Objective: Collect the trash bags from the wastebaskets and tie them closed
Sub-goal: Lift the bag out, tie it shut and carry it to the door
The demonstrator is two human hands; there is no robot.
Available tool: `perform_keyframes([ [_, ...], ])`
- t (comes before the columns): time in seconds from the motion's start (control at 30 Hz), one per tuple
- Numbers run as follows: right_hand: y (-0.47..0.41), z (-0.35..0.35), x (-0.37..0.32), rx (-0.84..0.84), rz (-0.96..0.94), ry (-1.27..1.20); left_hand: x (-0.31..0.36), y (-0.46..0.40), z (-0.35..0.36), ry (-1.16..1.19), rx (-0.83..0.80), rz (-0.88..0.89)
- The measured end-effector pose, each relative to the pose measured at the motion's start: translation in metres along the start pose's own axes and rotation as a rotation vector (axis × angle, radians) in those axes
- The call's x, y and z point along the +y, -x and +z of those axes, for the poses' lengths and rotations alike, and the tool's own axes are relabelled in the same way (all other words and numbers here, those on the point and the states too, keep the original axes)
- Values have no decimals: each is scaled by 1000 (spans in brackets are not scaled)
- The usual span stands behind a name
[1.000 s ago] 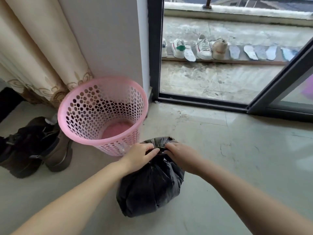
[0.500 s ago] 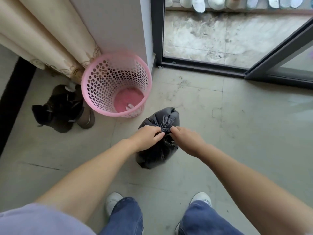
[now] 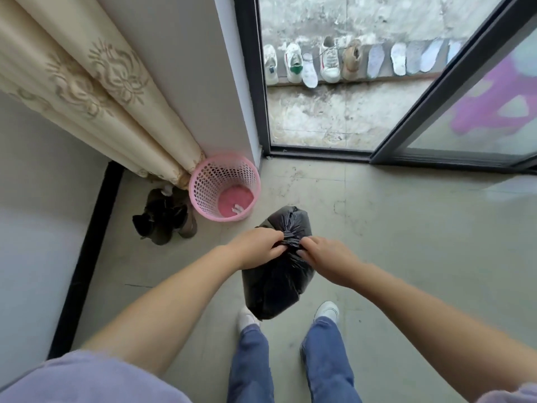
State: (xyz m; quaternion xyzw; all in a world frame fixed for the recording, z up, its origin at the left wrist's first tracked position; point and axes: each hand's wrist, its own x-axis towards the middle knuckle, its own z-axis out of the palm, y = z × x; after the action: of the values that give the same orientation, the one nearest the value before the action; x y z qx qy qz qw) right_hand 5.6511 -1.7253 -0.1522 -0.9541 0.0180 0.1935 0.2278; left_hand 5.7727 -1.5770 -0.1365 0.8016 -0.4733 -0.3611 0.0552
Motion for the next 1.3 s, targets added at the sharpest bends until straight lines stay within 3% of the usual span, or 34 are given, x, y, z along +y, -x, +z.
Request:
perform_keyframes([
  [0.1, 35, -22, -16, 39, 47, -19, 29, 25, -20, -59, 31, 66],
  [0.27, 101, -34, -35, 283, 166, -49, 66, 41, -30, -136, 37, 238],
  [0.43, 182, -19, -49, 432, 477, -50, 133, 34, -34, -310, -27, 519],
  [0.57, 260, -1, -61, 438, 787, -97, 211, 28, -14, -468, -133, 751],
  [0.9, 472, 89, -120, 627, 1354, -295, 424, 90, 120, -705, -392, 1215],
  [1.07, 578, 159, -158, 713, 1533, -417, 519, 159, 216, -822, -461, 1330],
  [1.3, 720, 246, -215, 673, 1702, -451, 628, 263, 341, -916, -628, 1457],
])
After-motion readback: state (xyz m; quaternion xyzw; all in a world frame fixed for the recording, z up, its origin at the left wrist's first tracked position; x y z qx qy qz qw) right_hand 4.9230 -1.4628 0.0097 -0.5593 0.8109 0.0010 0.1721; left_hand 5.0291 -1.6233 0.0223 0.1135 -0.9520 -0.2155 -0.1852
